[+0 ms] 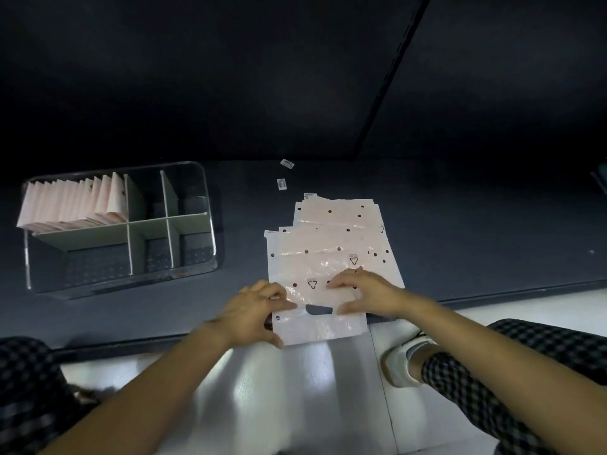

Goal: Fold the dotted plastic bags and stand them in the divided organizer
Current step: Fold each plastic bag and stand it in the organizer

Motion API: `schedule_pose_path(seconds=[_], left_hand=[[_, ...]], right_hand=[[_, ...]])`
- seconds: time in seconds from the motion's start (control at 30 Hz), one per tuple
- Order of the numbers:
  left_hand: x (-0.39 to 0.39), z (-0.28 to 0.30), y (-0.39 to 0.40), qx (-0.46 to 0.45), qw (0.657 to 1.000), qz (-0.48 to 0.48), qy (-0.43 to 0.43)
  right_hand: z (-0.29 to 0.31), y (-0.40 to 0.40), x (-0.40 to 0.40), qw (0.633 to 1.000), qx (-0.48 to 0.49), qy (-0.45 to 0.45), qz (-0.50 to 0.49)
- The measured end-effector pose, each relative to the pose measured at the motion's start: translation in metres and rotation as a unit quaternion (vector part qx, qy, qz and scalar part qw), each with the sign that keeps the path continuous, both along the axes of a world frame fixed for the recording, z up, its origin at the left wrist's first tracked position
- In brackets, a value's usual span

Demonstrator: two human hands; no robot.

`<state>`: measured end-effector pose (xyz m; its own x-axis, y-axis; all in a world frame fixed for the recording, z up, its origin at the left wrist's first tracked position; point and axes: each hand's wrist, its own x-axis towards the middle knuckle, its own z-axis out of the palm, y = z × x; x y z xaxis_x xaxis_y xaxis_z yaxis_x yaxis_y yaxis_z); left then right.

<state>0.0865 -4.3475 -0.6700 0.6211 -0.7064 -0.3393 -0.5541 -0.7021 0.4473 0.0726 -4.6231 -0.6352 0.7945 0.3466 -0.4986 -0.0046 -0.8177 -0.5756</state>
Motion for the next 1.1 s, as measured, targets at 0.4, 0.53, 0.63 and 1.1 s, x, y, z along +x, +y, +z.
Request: schedule_pose_path(seconds=[0.4, 0.53, 0.63, 1.1], left_hand=[[-0.011, -0.011, -0.003, -0.163, 0.974, 0.155, 0.017], [0.002, 0.004, -0.005, -0.262, 0.907, 0.273, 0.187], [0.005, 0.011, -0.011, -0.340, 0.804, 0.385, 0.299], [0.006, 0.014, -0.035, -0.224, 0.857, 0.446, -0.129]], right_hand=[[-0.029, -0.009, -0.028, 0.996, 0.023, -0.087, -0.020], [-0.007, -0.005, -0.003, 0.976, 0.159, 0.036, -0.148], [0.006, -0.005, 0.013, 0.948, 0.217, 0.094, -0.212], [-0.021, 0.023, 0.035, 0.933, 0.084, 0.017, -0.351]])
